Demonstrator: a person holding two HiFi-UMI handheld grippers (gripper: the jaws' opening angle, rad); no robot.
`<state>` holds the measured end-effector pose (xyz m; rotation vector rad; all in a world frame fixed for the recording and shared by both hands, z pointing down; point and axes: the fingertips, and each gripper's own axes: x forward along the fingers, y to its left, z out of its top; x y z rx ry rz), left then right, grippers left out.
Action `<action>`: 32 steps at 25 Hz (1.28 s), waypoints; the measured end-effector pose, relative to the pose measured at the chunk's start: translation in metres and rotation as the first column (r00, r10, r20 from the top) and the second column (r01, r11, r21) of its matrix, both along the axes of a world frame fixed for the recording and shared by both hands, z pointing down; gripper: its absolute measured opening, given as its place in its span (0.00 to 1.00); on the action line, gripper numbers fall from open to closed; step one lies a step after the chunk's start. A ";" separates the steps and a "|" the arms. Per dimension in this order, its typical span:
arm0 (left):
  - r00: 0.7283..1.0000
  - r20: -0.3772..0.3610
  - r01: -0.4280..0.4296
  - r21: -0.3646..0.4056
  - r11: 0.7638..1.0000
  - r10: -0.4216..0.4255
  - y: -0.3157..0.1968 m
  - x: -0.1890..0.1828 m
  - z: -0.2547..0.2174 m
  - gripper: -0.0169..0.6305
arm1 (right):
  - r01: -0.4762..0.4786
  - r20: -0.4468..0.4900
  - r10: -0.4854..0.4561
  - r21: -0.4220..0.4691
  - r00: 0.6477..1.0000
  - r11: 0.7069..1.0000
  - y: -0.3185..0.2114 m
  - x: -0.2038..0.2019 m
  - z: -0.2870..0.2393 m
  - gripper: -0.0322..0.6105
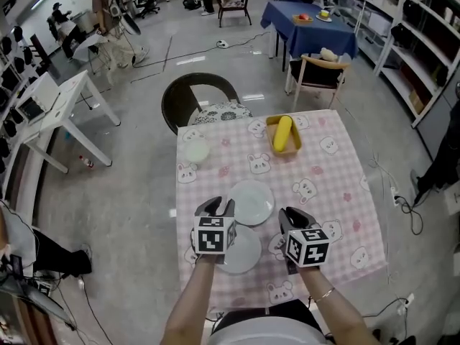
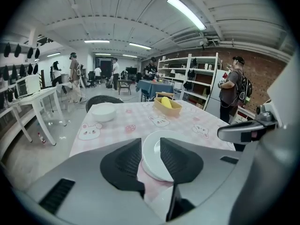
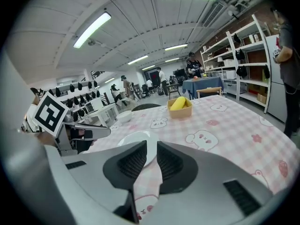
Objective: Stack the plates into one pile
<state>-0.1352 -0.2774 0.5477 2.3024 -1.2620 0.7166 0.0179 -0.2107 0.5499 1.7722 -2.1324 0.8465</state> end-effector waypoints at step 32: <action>0.999 0.029 0.024 -0.239 0.971 -0.017 -0.043 0.017 0.079 0.19 | 0.062 0.034 -0.058 -0.104 0.998 0.993 -0.046 -0.010 0.047 0.21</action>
